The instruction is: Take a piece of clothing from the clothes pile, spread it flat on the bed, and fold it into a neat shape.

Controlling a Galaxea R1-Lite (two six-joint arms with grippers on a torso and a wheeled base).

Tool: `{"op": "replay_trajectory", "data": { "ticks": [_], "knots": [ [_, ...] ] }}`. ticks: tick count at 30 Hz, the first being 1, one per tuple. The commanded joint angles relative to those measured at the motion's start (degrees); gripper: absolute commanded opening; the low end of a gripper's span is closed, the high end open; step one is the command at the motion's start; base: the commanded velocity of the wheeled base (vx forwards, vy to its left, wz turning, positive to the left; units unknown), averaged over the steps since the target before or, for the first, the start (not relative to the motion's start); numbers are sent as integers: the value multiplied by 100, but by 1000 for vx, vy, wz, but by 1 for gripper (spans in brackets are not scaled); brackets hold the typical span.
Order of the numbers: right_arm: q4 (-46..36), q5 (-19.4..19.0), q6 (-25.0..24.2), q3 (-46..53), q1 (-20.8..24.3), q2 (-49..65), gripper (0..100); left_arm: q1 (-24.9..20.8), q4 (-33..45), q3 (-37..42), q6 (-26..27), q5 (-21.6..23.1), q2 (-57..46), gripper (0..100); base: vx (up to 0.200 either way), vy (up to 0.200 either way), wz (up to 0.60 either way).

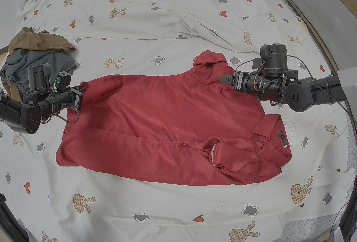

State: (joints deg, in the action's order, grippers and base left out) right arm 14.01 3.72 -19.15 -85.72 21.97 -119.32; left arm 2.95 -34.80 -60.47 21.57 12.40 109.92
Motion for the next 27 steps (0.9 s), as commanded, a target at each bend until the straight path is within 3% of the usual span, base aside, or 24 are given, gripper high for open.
{"op": "replay_trajectory", "data": {
  "ticks": [1,11,21,27],
  "knots": [
    [111,129,245,73,1,-82,100,-5,0,8,6,-1,29,0,0,0,0],
    [1974,164,1344,1084,18,-3,100,4,9,17,14,-9,56,0,0,0,0],
    [2194,279,1590,662,-8,-425,100,4,9,35,14,-18,56,0,0,0,0],
    [3091,630,2029,311,-8,-786,100,4,9,52,23,-18,12,0,0,0,0]
  ]
}}
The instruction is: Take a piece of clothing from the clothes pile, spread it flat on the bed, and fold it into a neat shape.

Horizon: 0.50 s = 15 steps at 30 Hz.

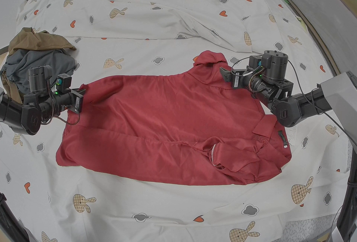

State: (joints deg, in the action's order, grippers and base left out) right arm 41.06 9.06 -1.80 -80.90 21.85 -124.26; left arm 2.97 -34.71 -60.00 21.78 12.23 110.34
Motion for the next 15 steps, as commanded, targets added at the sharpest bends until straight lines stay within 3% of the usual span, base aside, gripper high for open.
{"op": "replay_trajectory", "data": {
  "ticks": [1,15],
  "knots": [
    [403,96,303,-172,-5,-292,100,1,-1,6,1,-1,-30,0,0,0,0],
    [456,105,339,-506,4,-740,100,10,-1,-12,1,-124,14,0,0,0,0]
  ]
}}
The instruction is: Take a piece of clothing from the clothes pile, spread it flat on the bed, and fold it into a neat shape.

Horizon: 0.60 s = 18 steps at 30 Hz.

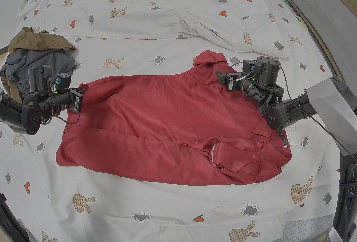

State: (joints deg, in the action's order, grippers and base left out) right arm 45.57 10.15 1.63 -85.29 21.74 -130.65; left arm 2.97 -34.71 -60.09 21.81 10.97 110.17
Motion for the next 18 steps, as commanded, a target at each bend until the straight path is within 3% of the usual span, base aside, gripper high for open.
{"op": "replay_trajectory", "data": {
  "ticks": [1,11,18],
  "knots": [
    [5,-5,-5,-67,15,-101,0,10,-1,-3,-1,1,31,0,0,0,0],
    [-30,162,-269,-190,-29,-110,0,10,-1,32,-1,1,93,0,0,0,0],
    [-13,320,-445,293,-11,426,0,10,-10,243,-10,-7,-101,0,0,0,0]
  ]
}}
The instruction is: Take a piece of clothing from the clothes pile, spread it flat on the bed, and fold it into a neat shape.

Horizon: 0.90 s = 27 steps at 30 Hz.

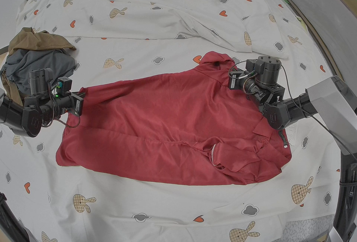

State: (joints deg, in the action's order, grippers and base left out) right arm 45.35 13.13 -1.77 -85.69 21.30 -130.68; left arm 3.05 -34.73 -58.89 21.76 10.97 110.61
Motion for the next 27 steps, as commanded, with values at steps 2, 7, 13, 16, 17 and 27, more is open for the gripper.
{"op": "replay_trajectory", "data": {
  "ticks": [2,7,13,16,17,27],
  "knots": [
    [9,23,-271,536,76,605,0,3,-7,203,-14,-7,-276,0,0,0,0],
    [9,41,-614,896,182,939,0,20,-7,396,-49,-95,-628,0,0,0,0],
    [27,23,-852,1485,261,1502,0,38,-7,713,-58,-113,-1173,0,0,0,0],
    [35,32,-939,1819,261,1774,0,38,-16,836,-58,-122,-1375,0,0,0,0],
    [35,32,-948,1872,261,1818,0,38,-16,844,-58,-122,-1384,0,0,0,0],
    [44,-3,-1106,3172,366,2644,0,196,-34,1380,-40,-122,-1375,0,0,0,0]
  ]
}}
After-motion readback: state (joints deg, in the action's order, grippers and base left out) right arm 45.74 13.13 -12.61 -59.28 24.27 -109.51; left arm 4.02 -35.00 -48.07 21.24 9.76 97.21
